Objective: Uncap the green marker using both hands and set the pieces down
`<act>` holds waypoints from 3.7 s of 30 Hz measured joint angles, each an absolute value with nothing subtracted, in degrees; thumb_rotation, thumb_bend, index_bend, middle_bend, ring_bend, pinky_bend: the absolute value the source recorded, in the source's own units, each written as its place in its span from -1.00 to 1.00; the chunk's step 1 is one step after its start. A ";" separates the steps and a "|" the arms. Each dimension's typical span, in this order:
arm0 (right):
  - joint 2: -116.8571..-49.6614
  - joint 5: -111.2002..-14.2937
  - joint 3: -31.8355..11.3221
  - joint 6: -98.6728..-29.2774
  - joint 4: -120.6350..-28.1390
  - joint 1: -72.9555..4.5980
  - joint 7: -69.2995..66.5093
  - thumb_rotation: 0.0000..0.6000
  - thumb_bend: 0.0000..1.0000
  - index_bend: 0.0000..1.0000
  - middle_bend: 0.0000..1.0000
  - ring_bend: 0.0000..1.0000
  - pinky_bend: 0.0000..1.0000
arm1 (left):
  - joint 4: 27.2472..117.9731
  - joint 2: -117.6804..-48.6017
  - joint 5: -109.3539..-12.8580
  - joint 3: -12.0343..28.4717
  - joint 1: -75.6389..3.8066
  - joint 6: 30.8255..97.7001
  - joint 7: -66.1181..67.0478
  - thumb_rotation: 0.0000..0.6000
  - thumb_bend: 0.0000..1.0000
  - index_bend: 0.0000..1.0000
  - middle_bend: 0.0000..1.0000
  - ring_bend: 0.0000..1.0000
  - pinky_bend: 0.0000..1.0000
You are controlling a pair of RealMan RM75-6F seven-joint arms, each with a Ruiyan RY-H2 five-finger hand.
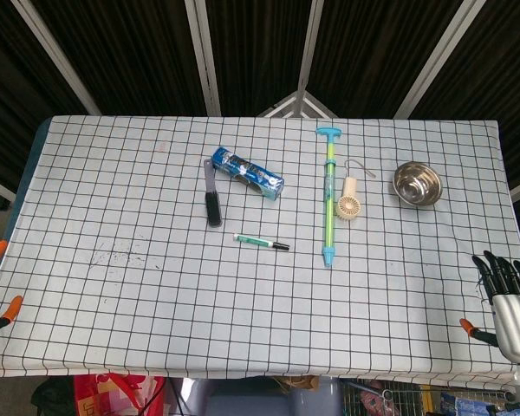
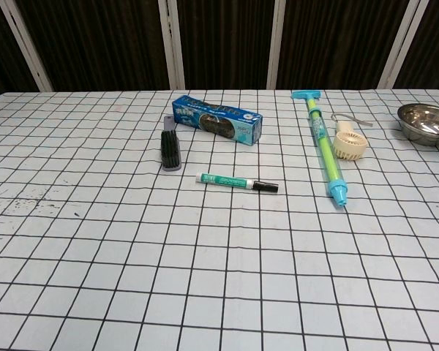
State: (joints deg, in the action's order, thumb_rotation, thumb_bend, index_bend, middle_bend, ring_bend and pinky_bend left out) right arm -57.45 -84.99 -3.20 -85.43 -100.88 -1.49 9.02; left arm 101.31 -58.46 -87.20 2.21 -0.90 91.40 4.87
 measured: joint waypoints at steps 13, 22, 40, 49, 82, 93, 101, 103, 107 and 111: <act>-57.00 -84.01 -3.03 -85.22 -100.96 -1.23 8.35 1.00 -0.77 -0.78 -0.88 -0.84 -0.88 | 100.48 -59.23 -86.77 2.14 -1.33 89.78 5.99 1.00 -0.12 -1.00 -1.00 -1.00 -1.00; -55.76 -82.30 -3.21 -83.99 -103.29 -1.59 10.61 1.00 -0.77 -0.78 -0.88 -0.84 -0.91 | 97.91 -60.52 -83.57 4.03 -3.47 86.92 8.78 1.00 -0.12 -1.00 -1.00 -1.00 -1.00; -57.08 -77.96 -4.03 -80.14 -106.14 -4.32 18.57 1.00 -0.77 -0.78 -0.88 -0.84 -0.91 | 83.34 -64.17 -79.61 10.45 -14.42 80.21 25.23 1.00 -0.12 -0.81 -1.00 -1.00 -1.00; -59.94 -71.54 -5.23 -79.11 -107.69 -5.78 25.73 1.00 -0.77 -0.78 -0.87 -0.84 -0.91 | 60.96 -73.09 -86.84 12.60 -25.12 80.01 21.65 1.00 -0.14 -0.81 -1.00 -1.00 -1.00; -62.95 -59.64 -6.34 -77.05 -110.61 -9.52 32.28 1.00 -0.76 -0.78 -0.88 -0.84 -0.91 | 73.98 -84.39 -62.73 20.91 -53.14 49.46 23.11 1.00 0.05 -0.29 -1.00 -1.00 -1.00; -63.40 -57.31 -6.20 -76.17 -109.71 -10.82 32.84 1.00 -0.77 -0.78 -0.88 -0.84 -0.91 | 81.52 -81.11 -28.91 19.18 -61.93 42.27 38.87 1.00 0.03 -0.26 -1.00 -1.00 -1.00; -64.06 -56.02 -5.70 -75.92 -109.27 -11.50 33.60 1.00 -0.77 -0.78 -0.87 -0.84 -0.91 | 74.41 -85.87 -18.46 17.24 -69.34 34.79 37.90 1.00 -0.09 -0.25 -1.00 -1.00 -1.00; -64.08 -55.57 -5.67 -75.90 -109.16 -11.59 33.59 1.00 -0.77 -0.78 -0.88 -0.84 -0.91 | 71.52 -87.98 -18.41 16.83 -70.49 32.79 36.39 1.00 -0.09 -0.27 -1.00 -1.00 -1.00; -64.19 -54.98 -5.61 -75.56 -108.53 -11.88 33.13 1.00 -0.77 -0.78 -0.88 -0.84 -0.91 | 66.66 -91.91 -18.22 15.09 -72.78 30.53 34.90 1.00 -0.09 -0.27 -1.00 -1.00 -1.00; -64.51 -54.85 -5.39 -74.95 -107.54 -12.10 32.54 1.00 -0.77 -0.78 -0.88 -0.84 -0.91 | 63.30 -95.74 -18.35 13.44 -74.47 30.06 33.70 1.00 -0.09 -0.24 -1.00 -1.00 -1.00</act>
